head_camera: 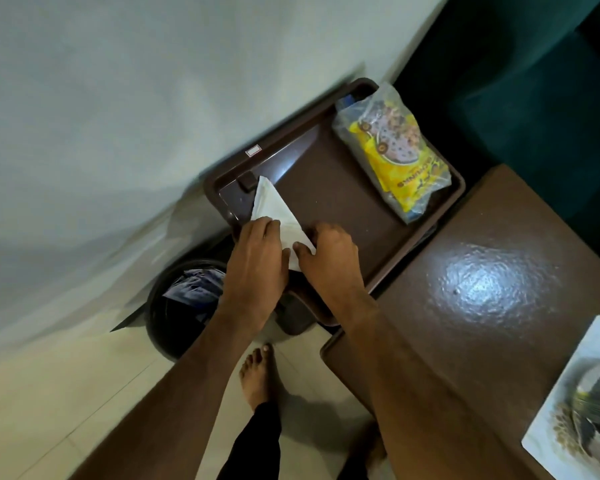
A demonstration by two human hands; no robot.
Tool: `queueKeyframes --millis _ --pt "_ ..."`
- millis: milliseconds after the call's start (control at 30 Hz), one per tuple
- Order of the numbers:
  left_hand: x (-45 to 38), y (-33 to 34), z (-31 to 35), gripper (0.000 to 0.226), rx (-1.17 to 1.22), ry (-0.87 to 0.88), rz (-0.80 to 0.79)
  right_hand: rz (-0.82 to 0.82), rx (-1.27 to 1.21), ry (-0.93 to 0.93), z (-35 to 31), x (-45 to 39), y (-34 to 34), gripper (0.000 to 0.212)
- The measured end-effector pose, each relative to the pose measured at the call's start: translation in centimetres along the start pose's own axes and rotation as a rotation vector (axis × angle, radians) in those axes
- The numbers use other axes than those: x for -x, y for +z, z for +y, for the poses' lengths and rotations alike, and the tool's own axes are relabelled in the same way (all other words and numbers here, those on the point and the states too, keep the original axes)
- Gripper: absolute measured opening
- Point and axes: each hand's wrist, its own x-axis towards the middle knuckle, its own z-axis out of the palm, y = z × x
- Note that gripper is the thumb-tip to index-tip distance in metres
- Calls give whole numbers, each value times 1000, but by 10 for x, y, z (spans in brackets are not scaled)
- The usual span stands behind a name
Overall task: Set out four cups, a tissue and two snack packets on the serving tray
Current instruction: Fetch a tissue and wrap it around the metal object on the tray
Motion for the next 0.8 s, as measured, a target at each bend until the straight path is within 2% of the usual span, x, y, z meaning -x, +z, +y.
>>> queueKeyframes --millis 267,433,567,800 --pt "-3 1 -6 71 71 -38 -79 -49 -144 84 -8 -7 16 21" --pt "-6 -5 -5 53 217 -60 -5 -22 -252 156 -5 -16 14 26" --pt "-11 -4 -2 48 271 -88 -8 -39 -379 212 -4 -22 7 33" --pt "-18 -1 1 46 348 -122 12 -28 -585 325 2 -28 -6 13"
